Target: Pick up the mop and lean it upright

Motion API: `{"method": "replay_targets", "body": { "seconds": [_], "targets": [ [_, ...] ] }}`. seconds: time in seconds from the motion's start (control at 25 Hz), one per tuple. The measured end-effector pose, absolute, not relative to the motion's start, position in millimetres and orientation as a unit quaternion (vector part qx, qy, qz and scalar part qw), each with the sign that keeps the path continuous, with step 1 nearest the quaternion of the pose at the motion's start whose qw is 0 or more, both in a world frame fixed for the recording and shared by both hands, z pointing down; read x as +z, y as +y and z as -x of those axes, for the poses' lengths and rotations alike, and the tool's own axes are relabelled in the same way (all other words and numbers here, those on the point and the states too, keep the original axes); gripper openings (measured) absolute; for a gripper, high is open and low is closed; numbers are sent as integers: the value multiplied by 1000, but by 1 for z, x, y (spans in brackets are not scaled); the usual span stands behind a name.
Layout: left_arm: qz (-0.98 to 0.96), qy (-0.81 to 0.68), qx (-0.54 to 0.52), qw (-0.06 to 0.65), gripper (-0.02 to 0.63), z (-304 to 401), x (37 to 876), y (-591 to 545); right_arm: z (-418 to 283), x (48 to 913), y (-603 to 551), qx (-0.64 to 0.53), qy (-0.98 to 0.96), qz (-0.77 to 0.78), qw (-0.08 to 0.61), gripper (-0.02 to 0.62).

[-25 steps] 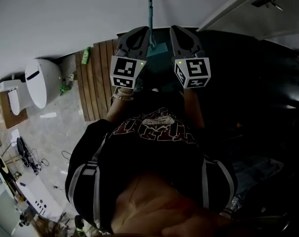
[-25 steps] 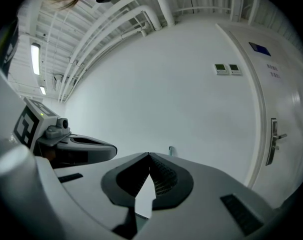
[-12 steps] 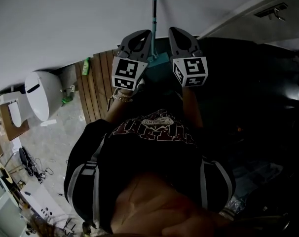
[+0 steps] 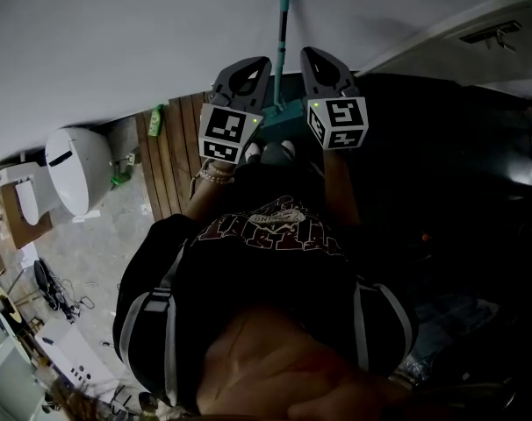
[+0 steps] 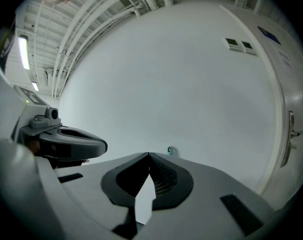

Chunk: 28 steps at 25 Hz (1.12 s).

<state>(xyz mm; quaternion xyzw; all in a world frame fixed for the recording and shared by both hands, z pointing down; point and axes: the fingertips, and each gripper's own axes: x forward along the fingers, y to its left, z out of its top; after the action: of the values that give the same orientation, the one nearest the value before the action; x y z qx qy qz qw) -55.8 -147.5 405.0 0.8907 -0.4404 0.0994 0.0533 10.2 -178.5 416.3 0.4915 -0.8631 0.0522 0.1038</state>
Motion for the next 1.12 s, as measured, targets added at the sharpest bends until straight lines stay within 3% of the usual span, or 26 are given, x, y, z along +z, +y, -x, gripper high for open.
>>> {"method": "replay_targets", "body": {
  "seconds": [1.12],
  "targets": [
    [-828, -539, 126, 93, 40, 64, 428, -264, -1, 492, -332, 93, -905, -377, 172, 15]
  ]
}}
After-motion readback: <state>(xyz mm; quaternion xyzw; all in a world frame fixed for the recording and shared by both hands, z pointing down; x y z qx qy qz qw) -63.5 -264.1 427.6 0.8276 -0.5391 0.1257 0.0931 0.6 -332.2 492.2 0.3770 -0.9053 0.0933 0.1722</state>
